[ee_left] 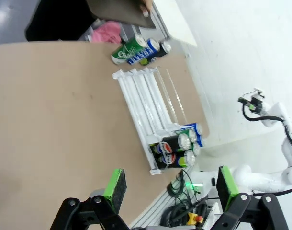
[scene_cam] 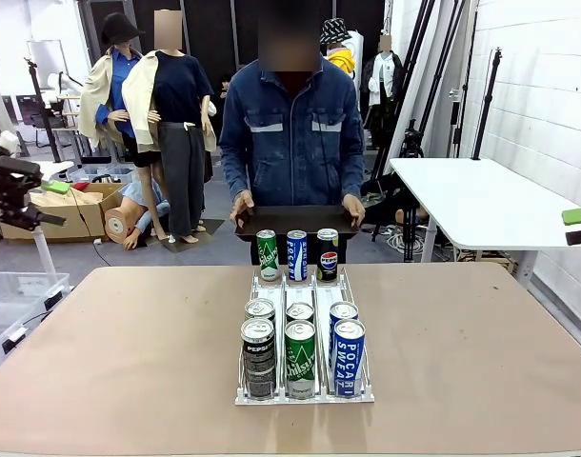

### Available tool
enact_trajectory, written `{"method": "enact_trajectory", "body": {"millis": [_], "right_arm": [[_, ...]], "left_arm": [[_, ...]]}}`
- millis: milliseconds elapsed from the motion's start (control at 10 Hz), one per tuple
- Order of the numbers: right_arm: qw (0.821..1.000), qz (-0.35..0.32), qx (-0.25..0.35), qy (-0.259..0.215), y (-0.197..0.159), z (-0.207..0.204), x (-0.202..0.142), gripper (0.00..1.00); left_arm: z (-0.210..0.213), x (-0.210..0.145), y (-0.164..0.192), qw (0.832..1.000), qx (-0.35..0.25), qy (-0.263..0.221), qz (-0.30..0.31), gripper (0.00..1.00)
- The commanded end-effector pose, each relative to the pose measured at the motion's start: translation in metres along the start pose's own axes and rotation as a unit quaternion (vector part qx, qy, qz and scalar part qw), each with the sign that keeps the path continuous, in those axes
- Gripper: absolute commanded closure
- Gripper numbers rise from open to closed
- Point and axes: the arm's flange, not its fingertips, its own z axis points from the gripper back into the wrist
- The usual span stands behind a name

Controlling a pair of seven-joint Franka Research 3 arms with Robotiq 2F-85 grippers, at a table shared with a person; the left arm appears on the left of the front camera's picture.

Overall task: Retrieve and hand over the desired beverage to the person.
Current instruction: Pick up a can of the same type that the person held from the Automatic Can Dispenser.

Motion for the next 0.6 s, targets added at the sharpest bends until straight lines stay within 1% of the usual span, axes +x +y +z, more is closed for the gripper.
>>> {"method": "enact_trajectory", "body": {"millis": [0, 100, 200, 500], "right_arm": [[1.0, -0.002, 0.001, -0.001, 0.0, 0.0, 0.001, 0.0], [1.0, -0.002, 0.001, -0.001, 0.0, 0.0, 0.001, 0.0], [1.0, -0.002, 0.001, -0.001, 0.0, 0.0, 0.001, 0.0], [1.0, -0.002, 0.001, -0.001, 0.0, 0.0, 0.001, 0.0]], "left_arm": [[-0.024, -0.009, -0.031, 1.0, 0.016, 0.014, 0.01, 0.0], [-0.042, -0.011, -0.047, 0.999, 0.03, 0.017, 0.004, 0.0], [-0.059, -0.017, -0.068, 0.999, 0.037, 0.031, 0.001, 0.0], [-0.089, -0.022, -0.116, 0.996, 0.079, 0.051, -0.011, 0.0]]}}
